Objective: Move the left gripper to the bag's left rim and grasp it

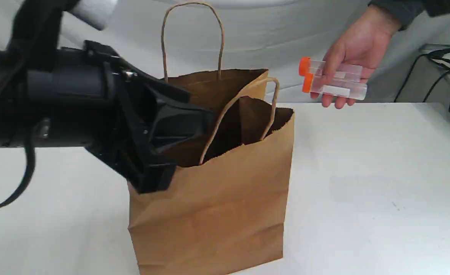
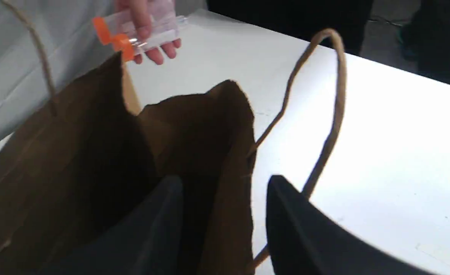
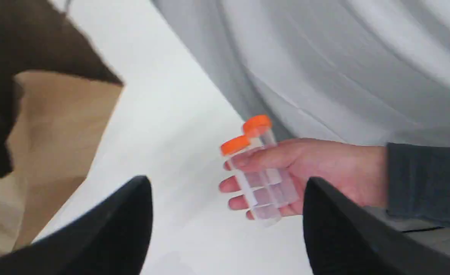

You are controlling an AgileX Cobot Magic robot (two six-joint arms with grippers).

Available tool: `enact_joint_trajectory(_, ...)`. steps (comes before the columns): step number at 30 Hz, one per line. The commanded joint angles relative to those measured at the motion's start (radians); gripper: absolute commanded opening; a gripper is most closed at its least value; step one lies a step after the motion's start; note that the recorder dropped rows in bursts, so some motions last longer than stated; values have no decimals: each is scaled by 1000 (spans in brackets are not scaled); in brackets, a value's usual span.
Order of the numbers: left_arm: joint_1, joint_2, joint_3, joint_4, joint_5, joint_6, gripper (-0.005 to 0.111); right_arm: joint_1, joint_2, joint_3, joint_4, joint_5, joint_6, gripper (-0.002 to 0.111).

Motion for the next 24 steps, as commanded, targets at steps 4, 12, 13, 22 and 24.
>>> enact_joint_trajectory(4,-5,61,-50,-77,27,81,38,-39,-8,-8,85,9,9,56)
enact_joint_trajectory(12,-5,63,-50,-159,81,193,38,-39,14,-8,105,-17,9,56)
enact_joint_trajectory(13,-5,56,-50,-120,93,198,38,-39,23,-8,105,-15,15,56)
enact_joint_trajectory(22,-5,-94,-50,392,35,-176,38,-39,34,-8,100,-16,46,56)
enact_joint_trajectory(24,-5,-120,-50,317,76,-179,38,-39,34,-8,100,-16,46,56)
